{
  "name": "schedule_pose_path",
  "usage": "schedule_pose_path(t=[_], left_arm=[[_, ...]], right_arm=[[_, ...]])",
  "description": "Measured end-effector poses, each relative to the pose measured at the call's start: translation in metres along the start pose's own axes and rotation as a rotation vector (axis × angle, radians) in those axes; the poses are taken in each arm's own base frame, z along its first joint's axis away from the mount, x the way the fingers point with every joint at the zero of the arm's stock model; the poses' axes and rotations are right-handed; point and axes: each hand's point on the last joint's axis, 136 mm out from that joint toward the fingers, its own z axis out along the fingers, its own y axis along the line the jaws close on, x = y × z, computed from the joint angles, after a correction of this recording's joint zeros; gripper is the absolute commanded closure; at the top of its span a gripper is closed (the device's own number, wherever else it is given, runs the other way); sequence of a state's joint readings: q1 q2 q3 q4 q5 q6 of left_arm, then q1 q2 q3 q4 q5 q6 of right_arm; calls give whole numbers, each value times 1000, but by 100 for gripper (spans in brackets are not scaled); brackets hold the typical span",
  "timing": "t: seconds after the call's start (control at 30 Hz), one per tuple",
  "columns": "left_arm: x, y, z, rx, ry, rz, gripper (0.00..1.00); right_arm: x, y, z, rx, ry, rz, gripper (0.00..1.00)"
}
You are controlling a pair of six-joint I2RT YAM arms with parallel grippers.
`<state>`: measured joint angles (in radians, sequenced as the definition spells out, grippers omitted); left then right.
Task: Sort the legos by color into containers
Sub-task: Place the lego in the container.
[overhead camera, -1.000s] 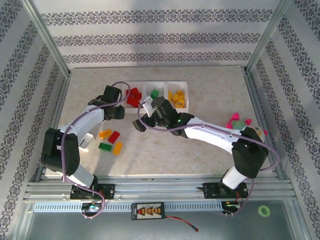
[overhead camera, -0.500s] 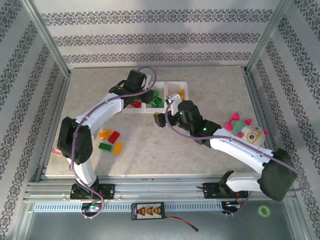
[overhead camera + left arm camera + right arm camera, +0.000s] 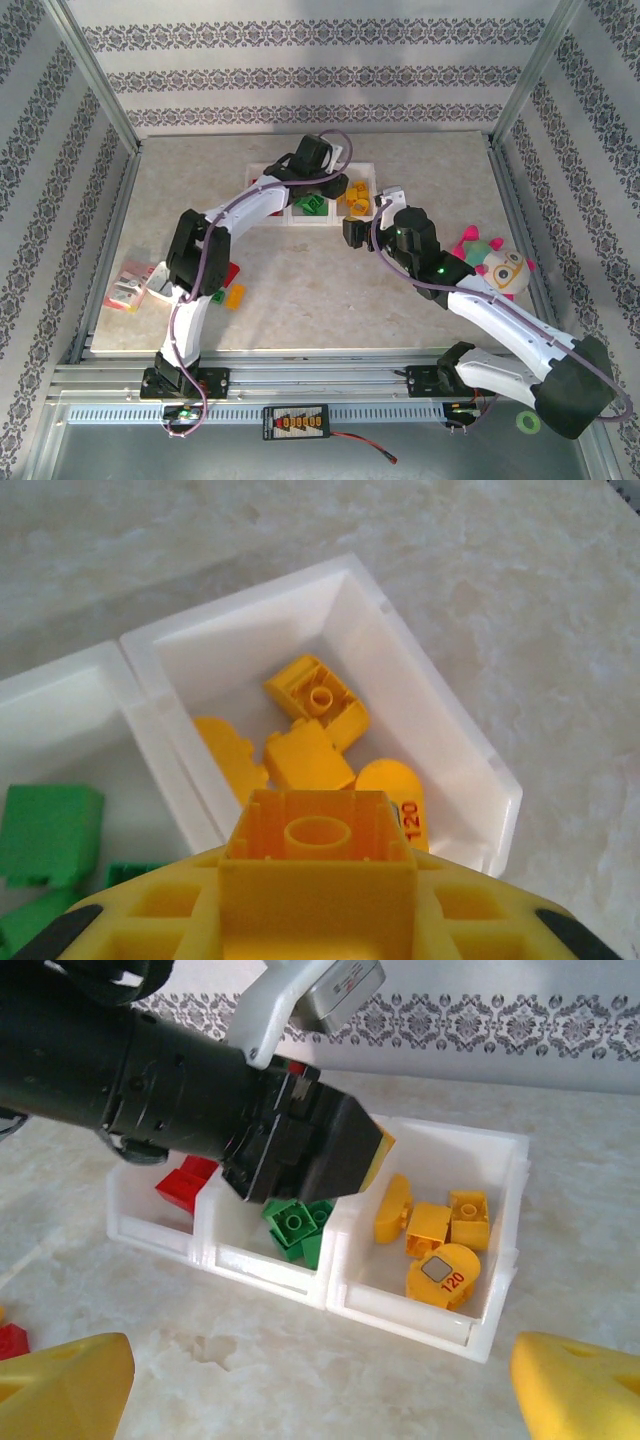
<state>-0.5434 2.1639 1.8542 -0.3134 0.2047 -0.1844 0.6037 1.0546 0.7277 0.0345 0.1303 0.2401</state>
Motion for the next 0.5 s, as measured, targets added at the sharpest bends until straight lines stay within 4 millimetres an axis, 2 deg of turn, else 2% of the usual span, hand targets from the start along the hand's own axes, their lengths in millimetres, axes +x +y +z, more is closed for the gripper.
schedule_pose_path(t=[0.17,0.3,0.37,0.5], left_arm=[[-17,-1,23,12,-37,-2,74],[-22,0,40,14,-48,0,71],[-23,1,46,15,-51,0,62],[-22,1,48,15,-46,-6,34]], right_arm=[[0,1,0,-7,1,2,4],[4,0,1,-5,6,16,4],[7,0,1,-4,14,19,4],[8,-1,0,-4,15,22,4]])
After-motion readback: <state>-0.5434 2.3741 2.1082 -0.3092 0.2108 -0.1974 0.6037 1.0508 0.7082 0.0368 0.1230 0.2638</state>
